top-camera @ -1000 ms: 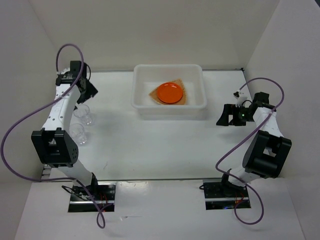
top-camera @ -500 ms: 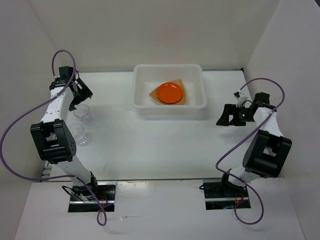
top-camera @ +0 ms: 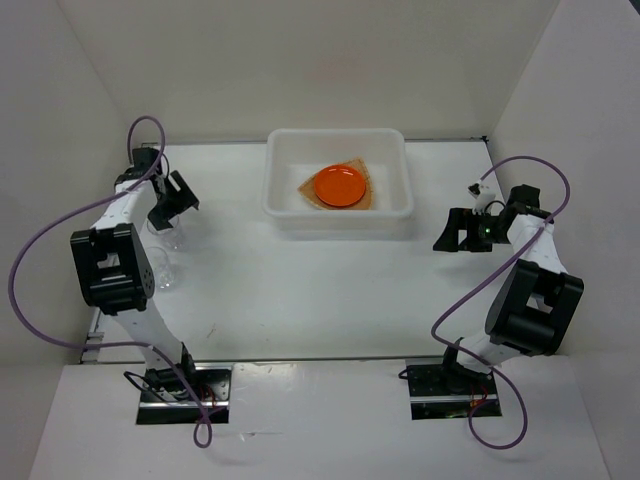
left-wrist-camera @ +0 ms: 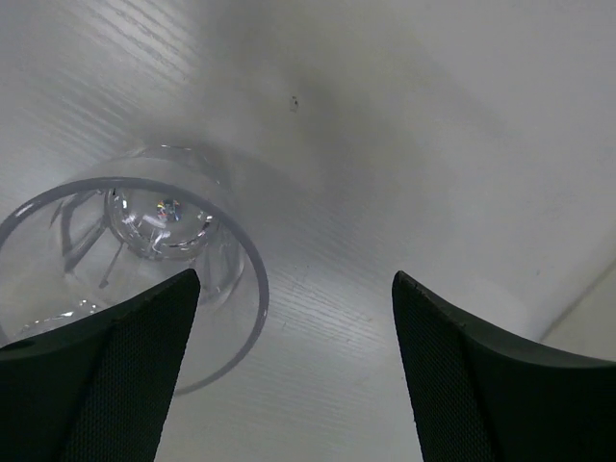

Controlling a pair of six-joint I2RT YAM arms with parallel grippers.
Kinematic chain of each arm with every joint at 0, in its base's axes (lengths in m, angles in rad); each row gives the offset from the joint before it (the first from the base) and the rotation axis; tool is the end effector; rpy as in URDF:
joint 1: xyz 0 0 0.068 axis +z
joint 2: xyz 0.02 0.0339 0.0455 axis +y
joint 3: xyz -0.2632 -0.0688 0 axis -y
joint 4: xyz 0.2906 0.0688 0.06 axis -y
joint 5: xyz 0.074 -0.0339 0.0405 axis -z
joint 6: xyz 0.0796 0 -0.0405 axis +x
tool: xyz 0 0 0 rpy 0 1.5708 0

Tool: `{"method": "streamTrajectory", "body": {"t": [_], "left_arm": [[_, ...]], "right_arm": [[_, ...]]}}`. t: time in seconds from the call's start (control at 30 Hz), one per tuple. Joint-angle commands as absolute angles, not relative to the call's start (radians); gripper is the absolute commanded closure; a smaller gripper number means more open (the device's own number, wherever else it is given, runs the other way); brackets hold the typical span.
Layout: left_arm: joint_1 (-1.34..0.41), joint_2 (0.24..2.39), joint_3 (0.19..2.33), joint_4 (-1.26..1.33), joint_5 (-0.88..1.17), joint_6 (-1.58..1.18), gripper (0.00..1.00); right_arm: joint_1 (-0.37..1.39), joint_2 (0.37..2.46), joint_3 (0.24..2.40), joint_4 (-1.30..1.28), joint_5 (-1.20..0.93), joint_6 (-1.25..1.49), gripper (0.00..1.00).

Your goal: Place the mixed dishes into the plastic bin

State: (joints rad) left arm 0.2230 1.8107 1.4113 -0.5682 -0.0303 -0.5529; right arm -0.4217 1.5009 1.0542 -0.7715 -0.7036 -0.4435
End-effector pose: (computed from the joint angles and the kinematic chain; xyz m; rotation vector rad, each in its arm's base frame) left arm 0.4488 0.1042 0.1850 -0.9720 2.3469 -0.0918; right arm 0.3278 -0.0906 0.1782 -0.1879 2.4616 0.6370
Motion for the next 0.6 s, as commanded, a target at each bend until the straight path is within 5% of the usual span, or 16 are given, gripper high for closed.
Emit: {"method": "streamTrajectory", "body": {"t": [0.0, 0.13, 0.2, 0.23, 0.3, 0.57], "left_arm": [[0.224, 1.848, 1.385, -0.537, 0.003, -0.532, 0.13], [0.224, 1.876, 1.385, -0.546, 0.003, -0.532, 0.23], [0.224, 1.855, 1.385, -0.535, 0.003, -0.541, 0.48], [0.224, 1.842, 1.385, -0.535, 0.003, -0.541, 0.78], [0.224, 1.804, 1.413, -0.535, 0.003, -0.580, 1.00], [0.186, 1.578, 1.480, -0.215, 0.276, -0.872, 1.00]], "right_arm": [[-0.428, 1.499, 1.068, -0.750, -0.718, -0.453, 0.02], [-0.428, 1.499, 1.068, -0.750, -0.718, -0.453, 0.02], [-0.428, 1.499, 1.068, -0.750, -0.709, -0.453, 0.02], [-0.428, 1.499, 1.068, -0.750, -0.709, -0.453, 0.02], [-0.428, 1.499, 1.068, -0.750, -0.709, -0.453, 0.02], [-0.428, 1.508, 1.068, -0.750, -0.709, -0.453, 0.02]]}}
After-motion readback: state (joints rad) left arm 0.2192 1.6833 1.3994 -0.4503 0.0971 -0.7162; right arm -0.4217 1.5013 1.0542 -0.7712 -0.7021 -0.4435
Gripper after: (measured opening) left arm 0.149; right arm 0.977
